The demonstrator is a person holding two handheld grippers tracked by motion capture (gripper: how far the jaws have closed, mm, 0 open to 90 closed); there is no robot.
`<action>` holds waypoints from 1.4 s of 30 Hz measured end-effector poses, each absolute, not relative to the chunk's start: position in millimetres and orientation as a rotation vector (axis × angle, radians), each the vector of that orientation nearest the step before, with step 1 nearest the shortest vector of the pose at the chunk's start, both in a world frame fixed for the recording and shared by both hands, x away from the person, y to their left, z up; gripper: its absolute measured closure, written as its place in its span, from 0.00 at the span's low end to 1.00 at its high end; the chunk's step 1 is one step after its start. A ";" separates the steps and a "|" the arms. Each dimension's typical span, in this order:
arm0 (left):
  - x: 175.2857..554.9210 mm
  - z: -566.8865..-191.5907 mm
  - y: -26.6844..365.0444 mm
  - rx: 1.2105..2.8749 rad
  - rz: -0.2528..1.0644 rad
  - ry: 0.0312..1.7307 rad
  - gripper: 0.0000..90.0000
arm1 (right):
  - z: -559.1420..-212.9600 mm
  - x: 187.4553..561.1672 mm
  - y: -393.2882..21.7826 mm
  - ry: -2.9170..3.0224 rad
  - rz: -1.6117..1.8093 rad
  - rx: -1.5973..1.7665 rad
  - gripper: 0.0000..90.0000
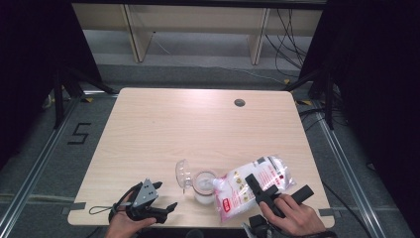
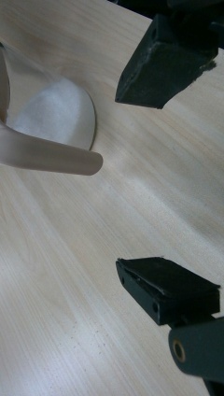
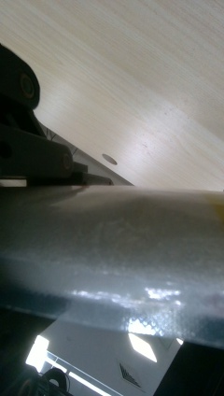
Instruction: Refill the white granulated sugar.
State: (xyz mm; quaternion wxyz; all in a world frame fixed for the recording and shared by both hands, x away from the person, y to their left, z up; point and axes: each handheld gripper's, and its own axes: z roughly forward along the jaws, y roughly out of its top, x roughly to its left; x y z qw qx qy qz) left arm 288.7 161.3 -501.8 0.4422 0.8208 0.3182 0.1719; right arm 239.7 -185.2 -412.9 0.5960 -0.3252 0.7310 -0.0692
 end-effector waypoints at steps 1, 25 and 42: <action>289.0 -502.2 161.2 2.033 0.425 0.787 0.18 | -413.2 239.6 -185.2 1.694 -0.149 -0.749 0.78; 288.8 -502.3 161.1 2.032 0.426 0.788 0.18 | -413.8 240.3 -186.3 1.697 -0.132 -0.739 0.79; 289.2 -501.1 162.8 2.058 0.432 0.777 0.18 | -413.5 240.9 -187.6 1.705 -0.125 -0.733 0.79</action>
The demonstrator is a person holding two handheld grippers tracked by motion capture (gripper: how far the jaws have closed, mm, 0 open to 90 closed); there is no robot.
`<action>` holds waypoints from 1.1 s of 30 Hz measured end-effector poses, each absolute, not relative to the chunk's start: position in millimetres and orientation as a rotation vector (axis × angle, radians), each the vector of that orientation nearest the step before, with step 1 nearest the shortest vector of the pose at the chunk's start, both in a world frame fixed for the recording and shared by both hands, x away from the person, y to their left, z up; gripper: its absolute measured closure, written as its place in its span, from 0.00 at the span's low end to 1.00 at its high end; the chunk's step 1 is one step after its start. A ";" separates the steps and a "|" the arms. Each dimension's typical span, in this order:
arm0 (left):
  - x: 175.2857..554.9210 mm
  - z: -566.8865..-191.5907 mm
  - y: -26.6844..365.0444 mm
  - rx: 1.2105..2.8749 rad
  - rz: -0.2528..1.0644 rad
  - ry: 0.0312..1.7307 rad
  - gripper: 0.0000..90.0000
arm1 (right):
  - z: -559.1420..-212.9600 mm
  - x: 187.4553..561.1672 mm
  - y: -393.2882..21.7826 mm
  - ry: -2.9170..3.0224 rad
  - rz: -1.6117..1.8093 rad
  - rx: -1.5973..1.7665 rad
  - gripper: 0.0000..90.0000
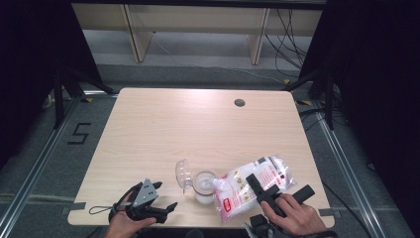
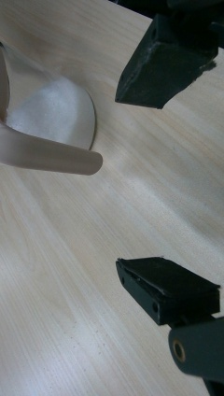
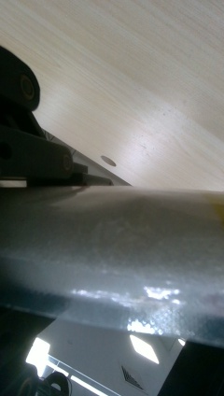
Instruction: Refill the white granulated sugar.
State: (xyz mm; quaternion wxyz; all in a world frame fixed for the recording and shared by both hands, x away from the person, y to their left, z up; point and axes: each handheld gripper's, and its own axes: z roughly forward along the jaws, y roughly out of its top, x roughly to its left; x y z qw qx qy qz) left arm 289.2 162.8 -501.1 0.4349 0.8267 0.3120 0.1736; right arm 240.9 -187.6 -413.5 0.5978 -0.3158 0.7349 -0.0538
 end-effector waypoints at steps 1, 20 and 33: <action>289.2 -501.1 162.8 2.058 0.432 0.777 0.18 | -413.5 240.9 -187.6 1.705 -0.125 -0.733 0.79; 289.6 -500.9 163.0 2.065 0.420 0.776 0.18 | -413.8 239.9 -186.1 1.703 -0.142 -0.742 0.79; 290.5 -501.2 163.8 2.076 0.442 0.771 0.18 | -413.5 240.5 -185.7 1.703 -0.154 -0.760 0.79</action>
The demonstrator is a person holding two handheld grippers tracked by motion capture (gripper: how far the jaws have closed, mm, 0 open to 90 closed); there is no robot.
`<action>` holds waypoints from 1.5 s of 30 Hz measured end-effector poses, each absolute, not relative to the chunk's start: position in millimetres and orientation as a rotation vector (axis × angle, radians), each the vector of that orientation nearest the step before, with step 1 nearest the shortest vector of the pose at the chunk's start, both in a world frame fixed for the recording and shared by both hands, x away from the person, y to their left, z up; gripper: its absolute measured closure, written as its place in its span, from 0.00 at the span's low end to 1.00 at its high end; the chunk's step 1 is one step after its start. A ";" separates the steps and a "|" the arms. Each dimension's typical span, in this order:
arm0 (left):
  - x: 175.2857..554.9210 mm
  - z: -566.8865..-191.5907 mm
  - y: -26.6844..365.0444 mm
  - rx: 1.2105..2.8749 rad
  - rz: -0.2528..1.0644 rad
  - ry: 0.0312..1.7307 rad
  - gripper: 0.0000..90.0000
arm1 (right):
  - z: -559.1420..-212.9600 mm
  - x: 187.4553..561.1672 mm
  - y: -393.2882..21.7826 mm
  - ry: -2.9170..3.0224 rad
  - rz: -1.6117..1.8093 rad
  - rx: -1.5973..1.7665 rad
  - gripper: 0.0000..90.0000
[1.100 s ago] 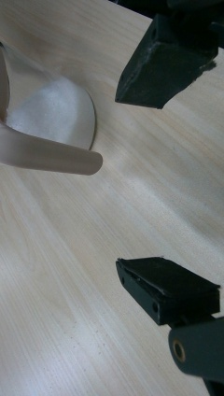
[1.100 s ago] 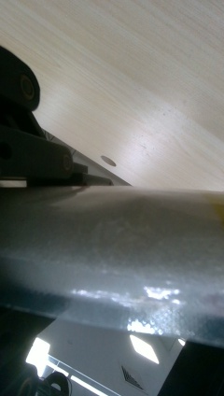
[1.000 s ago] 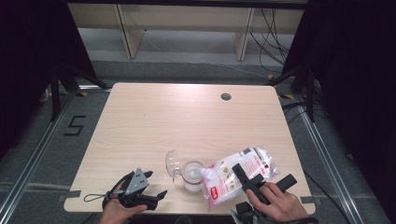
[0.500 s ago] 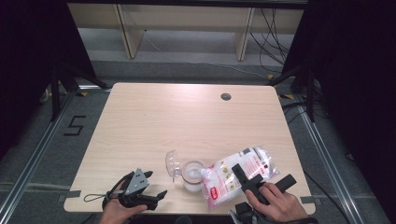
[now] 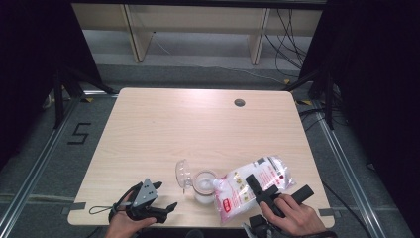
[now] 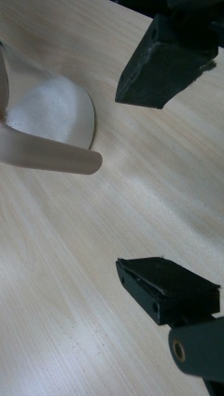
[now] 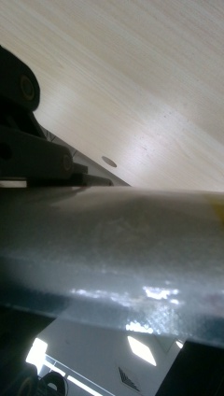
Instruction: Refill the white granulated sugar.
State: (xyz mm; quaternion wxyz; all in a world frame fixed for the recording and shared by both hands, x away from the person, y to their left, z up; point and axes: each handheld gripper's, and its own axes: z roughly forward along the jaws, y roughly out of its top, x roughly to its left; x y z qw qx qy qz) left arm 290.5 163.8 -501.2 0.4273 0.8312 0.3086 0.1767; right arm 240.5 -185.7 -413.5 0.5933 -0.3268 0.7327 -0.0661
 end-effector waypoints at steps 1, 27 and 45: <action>290.4 -501.2 163.8 2.077 0.441 0.770 0.18 | -414.0 240.8 -185.9 1.704 -0.147 -0.754 0.79; 290.1 -500.8 163.6 2.073 0.426 0.775 0.18 | -415.5 238.5 -182.3 1.695 -0.161 -0.765 0.79; 290.3 -500.8 163.7 2.073 0.431 0.773 0.18 | -415.3 240.0 -184.3 1.705 -0.148 -0.754 0.80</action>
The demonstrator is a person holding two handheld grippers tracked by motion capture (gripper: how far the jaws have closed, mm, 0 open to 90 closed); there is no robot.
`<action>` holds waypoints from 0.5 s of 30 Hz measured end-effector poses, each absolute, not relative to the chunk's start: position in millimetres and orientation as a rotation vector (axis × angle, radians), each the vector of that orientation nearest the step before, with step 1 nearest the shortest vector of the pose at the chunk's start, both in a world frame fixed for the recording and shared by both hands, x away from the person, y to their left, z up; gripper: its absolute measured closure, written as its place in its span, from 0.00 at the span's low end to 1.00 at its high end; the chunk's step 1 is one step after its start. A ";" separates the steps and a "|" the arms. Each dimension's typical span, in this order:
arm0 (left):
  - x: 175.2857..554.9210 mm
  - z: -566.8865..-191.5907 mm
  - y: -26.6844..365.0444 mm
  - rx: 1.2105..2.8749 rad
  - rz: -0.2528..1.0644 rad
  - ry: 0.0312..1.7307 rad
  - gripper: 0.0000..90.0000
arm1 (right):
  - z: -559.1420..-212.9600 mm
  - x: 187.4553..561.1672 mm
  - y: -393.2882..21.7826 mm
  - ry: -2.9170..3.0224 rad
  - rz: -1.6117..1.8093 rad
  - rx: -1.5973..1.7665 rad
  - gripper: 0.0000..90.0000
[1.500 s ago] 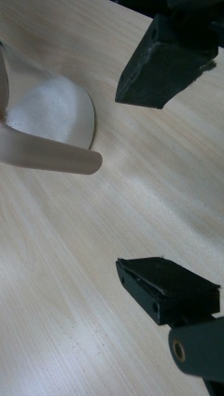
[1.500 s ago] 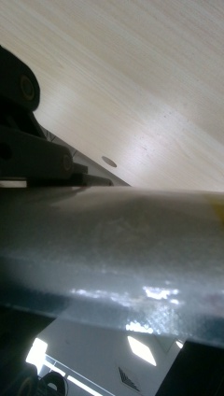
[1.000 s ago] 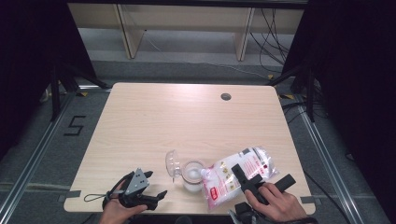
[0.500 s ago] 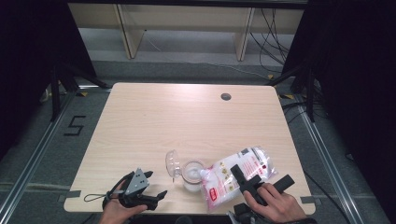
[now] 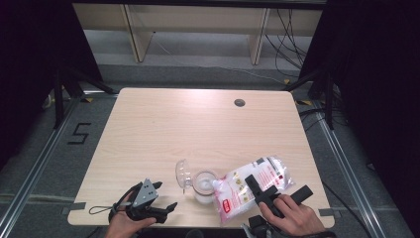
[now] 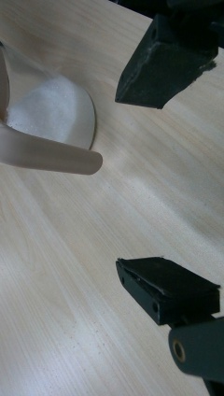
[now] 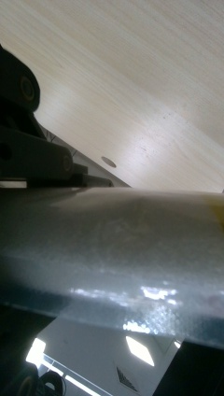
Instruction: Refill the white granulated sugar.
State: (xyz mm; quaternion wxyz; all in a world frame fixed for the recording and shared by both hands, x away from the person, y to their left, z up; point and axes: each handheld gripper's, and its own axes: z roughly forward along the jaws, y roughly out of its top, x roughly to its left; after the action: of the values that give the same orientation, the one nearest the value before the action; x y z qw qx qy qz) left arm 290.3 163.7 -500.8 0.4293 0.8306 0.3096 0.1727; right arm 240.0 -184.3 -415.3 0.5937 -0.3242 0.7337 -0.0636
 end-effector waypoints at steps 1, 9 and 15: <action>290.2 -501.2 163.5 2.067 0.435 0.772 0.18 | -415.0 239.8 -184.5 1.706 -0.147 -0.752 0.80; 290.3 -500.9 163.7 2.071 0.432 0.772 0.18 | -414.3 240.2 -185.3 1.698 -0.155 -0.769 0.80; 290.2 -500.7 163.8 2.074 0.428 0.772 0.18 | -415.0 240.1 -185.5 1.702 -0.141 -0.755 0.81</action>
State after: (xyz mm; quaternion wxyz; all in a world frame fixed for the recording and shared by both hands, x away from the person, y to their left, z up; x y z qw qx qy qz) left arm 290.2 163.8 -500.7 0.4293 0.8310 0.3094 0.1714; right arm 240.1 -185.5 -415.0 0.5949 -0.3250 0.7327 -0.0605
